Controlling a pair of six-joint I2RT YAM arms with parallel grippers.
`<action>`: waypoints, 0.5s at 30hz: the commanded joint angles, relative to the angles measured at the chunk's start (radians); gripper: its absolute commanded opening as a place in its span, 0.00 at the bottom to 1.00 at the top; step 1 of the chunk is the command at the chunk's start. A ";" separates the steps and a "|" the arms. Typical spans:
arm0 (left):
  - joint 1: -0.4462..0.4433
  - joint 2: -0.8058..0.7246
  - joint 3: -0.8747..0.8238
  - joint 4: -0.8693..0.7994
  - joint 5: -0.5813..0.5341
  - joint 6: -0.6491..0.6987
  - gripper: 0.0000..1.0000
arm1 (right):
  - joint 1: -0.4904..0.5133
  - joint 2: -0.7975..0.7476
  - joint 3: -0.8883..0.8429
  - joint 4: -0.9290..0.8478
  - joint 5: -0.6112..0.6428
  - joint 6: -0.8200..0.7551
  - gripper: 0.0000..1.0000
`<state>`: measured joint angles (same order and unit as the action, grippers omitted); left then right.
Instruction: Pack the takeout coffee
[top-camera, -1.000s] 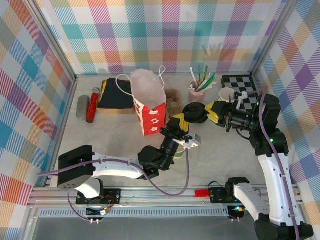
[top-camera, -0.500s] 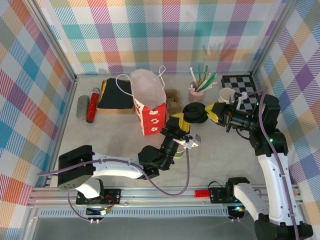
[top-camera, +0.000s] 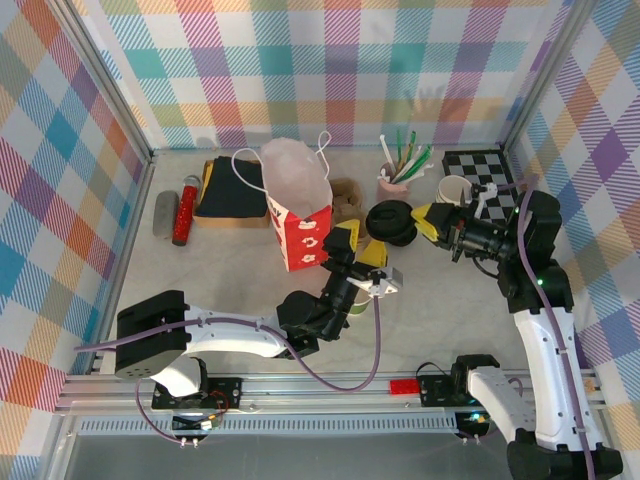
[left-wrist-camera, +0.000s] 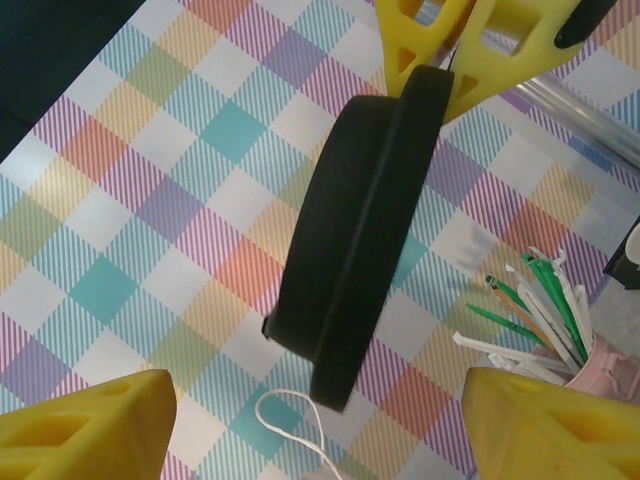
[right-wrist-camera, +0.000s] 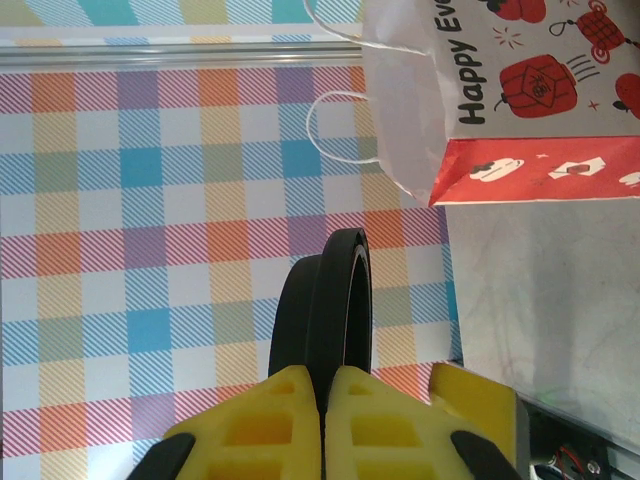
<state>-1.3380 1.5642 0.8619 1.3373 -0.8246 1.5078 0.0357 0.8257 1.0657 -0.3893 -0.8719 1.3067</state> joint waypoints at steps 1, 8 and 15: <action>0.006 -0.040 -0.017 0.023 -0.031 -0.024 0.77 | -0.023 0.010 0.023 0.059 -0.009 0.019 0.07; -0.020 -0.225 -0.058 -0.328 -0.208 -0.337 0.79 | -0.117 0.040 0.008 0.080 -0.077 -0.004 0.07; 0.014 -0.589 0.160 -1.593 0.013 -1.324 0.75 | -0.142 0.016 -0.049 0.076 -0.144 -0.089 0.08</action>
<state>-1.3384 1.0359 0.9344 0.2806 -0.9016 0.6361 -0.1001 0.8673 1.0359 -0.3382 -0.9562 1.2728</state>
